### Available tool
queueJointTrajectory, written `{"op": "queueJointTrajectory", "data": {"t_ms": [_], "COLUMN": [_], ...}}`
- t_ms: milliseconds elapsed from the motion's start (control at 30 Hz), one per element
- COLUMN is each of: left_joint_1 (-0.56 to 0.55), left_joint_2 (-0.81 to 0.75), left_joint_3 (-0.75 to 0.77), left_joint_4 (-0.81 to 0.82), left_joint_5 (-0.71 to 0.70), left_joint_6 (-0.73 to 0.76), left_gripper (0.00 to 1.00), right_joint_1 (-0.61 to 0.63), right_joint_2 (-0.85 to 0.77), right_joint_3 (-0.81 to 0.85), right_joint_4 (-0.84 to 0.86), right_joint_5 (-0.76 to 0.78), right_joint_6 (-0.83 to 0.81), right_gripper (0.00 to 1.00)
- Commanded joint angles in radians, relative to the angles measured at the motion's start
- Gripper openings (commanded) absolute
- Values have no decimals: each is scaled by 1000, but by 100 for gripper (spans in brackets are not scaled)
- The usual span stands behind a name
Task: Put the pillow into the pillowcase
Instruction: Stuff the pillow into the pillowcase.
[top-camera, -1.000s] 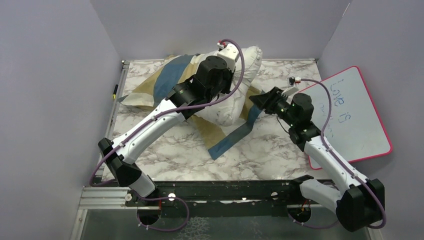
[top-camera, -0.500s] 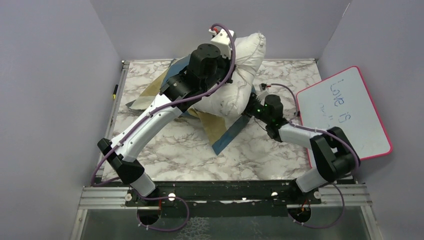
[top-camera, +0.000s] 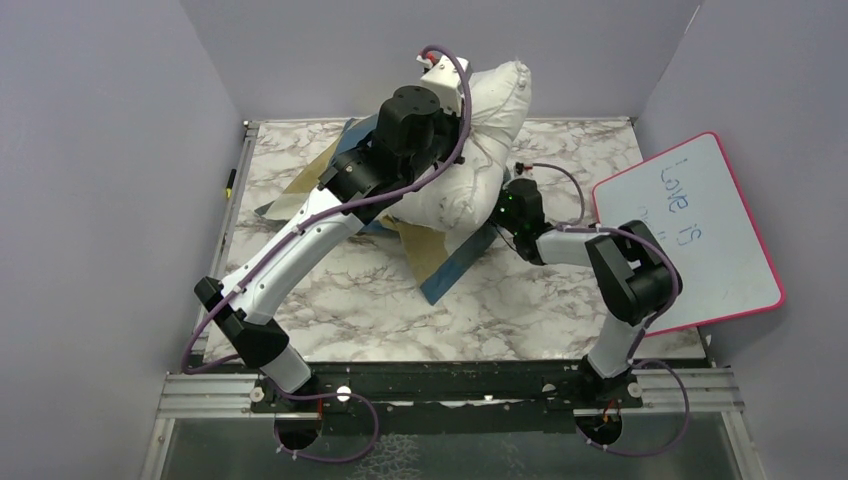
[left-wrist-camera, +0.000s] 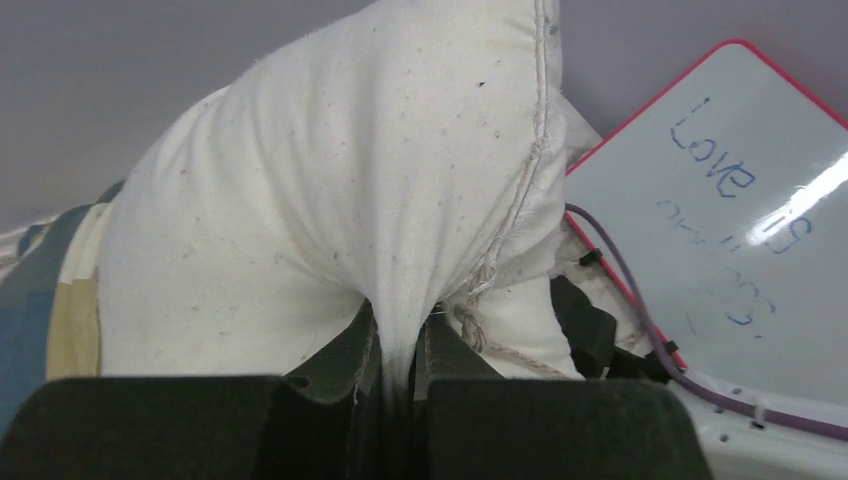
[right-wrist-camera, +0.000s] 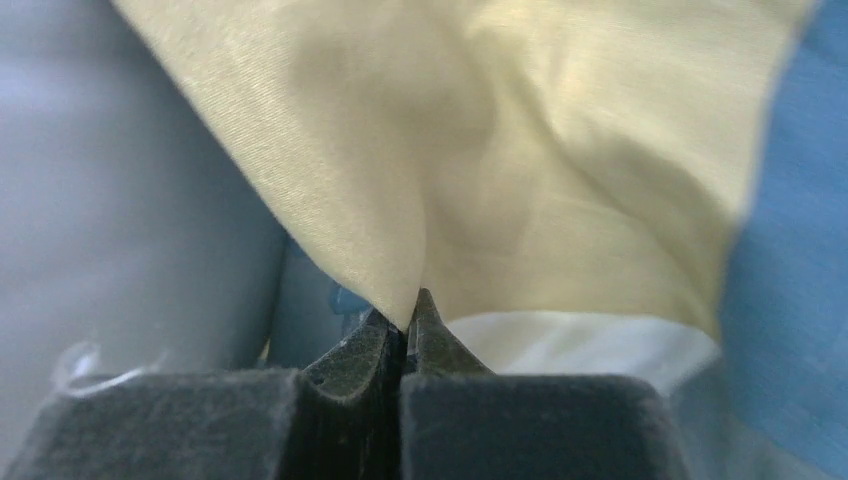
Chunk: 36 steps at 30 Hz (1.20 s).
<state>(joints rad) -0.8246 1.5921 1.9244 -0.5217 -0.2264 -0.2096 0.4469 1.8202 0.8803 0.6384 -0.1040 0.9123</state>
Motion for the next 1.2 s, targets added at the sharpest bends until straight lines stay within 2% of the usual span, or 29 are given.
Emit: {"op": "queueJointTrajectory", "data": {"t_ms": [0, 100, 233, 300, 367, 467, 533, 700, 800, 933, 1167], "left_joint_1": [44, 66, 67, 69, 67, 69, 68, 69, 68, 68, 68], "left_joint_2": [-50, -64, -80, -87, -90, -82, -79, -78, -73, -72, -86], "left_joint_3": [26, 4, 0, -12, -20, -24, -30, -53, -50, -40, -28], "left_joint_4": [112, 121, 156, 186, 206, 225, 235, 244, 247, 247, 249], "left_joint_5": [-192, -223, -44, 43, 101, 159, 171, 160, 163, 169, 180], "left_joint_6": [137, 150, 70, 21, -34, -74, -82, -77, -80, -87, -119], "left_gripper": [0, 0, 0, 0, 0, 0, 0, 0, 0, 0, 0], "right_joint_1": [-58, -79, -100, -100, -98, -96, -95, -82, -69, -48, 23], "right_joint_2": [-79, -46, 34, 19, -23, -110, -162, -269, -296, -229, -52], "right_joint_3": [-125, -162, -167, -139, -109, -86, -88, -99, -110, -58, 103], "right_joint_4": [29, 117, 279, 250, 170, 22, -38, -72, -25, 2, -109], "right_joint_5": [48, -44, -193, -213, -217, -171, -141, -91, -86, -103, 148], "right_joint_6": [4, -9, 31, 32, 17, -13, -39, -108, -135, -149, -245], "right_gripper": [0, 0, 0, 3, 10, 20, 23, 28, 29, 32, 48]}}
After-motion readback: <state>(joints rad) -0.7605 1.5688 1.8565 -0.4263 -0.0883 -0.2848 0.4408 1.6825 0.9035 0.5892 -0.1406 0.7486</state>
